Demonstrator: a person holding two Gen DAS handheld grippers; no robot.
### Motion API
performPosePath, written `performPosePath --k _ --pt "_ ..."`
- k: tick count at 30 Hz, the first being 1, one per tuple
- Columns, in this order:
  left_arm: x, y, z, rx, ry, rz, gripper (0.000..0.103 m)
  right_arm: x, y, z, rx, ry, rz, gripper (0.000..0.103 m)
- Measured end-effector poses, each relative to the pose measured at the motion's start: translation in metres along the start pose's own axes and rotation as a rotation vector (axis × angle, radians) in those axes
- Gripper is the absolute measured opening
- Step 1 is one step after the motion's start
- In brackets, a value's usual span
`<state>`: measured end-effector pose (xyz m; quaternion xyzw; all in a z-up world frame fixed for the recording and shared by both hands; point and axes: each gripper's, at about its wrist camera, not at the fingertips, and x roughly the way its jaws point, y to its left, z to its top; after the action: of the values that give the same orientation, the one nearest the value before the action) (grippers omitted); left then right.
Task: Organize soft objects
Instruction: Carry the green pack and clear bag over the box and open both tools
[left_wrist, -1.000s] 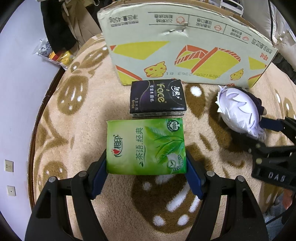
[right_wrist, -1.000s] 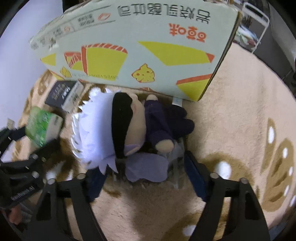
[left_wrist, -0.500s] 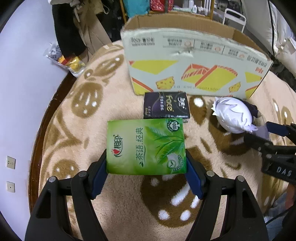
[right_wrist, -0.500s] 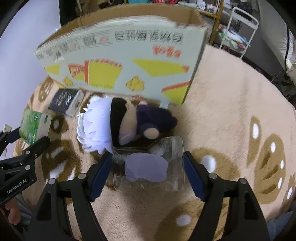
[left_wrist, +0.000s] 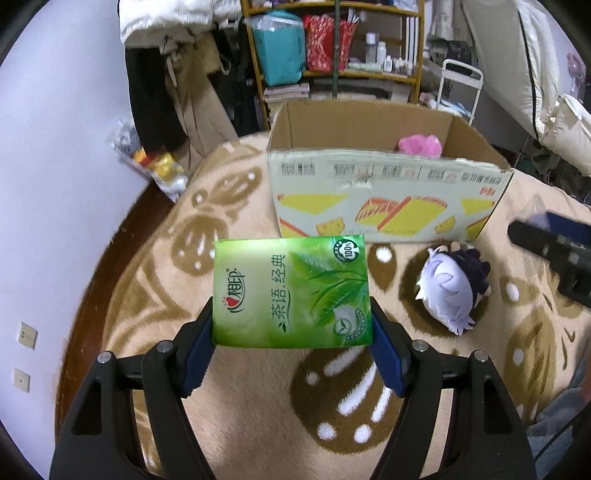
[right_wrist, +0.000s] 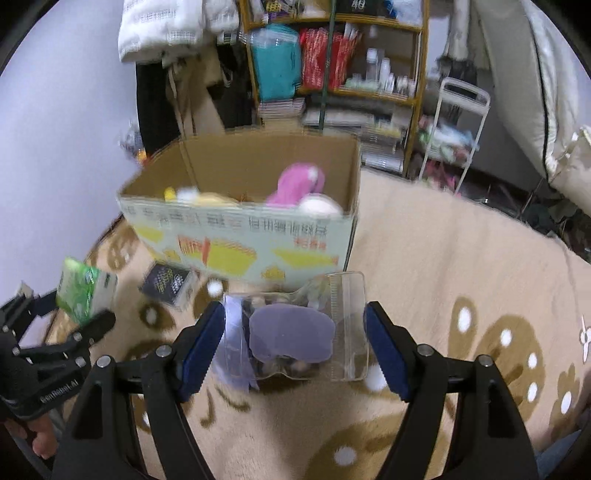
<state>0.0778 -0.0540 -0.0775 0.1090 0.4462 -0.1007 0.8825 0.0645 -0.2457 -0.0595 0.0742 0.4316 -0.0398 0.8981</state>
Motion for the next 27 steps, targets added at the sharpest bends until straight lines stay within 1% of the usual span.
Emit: performPosePath --k 2,5,11,12,14,17,19,21,27 --pt "-0.007 0.0 0.003 0.0 -0.024 0.002 0.074 -0.011 -0.001 0.006 0.007 -0.058 -0.001 0.081" --pt "-0.016 0.0 0.006 0.005 -0.073 0.024 0.074 -0.023 0.0 0.015 0.0 -0.145 -0.016 0.081" --pt "-0.04 0.002 0.015 0.017 -0.212 0.071 0.074 -0.045 0.0 0.029 0.014 -0.303 -0.032 0.081" --pt "-0.043 0.003 0.016 0.016 -0.223 0.071 0.074 -0.05 -0.001 0.031 0.014 -0.323 -0.031 0.081" --pt "-0.049 0.005 0.018 0.019 -0.251 0.072 0.074 -0.054 -0.001 0.035 0.012 -0.354 -0.028 0.081" --pt "-0.059 0.005 0.024 0.03 -0.299 0.096 0.074 -0.059 0.0 0.042 0.012 -0.391 -0.023 0.081" --pt "-0.065 0.005 0.027 0.02 -0.333 0.116 0.074 -0.06 0.002 0.047 0.005 -0.413 -0.026 0.081" --pt "-0.071 0.006 0.029 0.005 -0.362 0.112 0.074 -0.06 0.003 0.051 0.005 -0.433 -0.022 0.081" --pt "-0.076 0.004 0.041 0.0 -0.434 0.134 0.074 -0.056 0.005 0.063 0.005 -0.472 -0.024 0.081"
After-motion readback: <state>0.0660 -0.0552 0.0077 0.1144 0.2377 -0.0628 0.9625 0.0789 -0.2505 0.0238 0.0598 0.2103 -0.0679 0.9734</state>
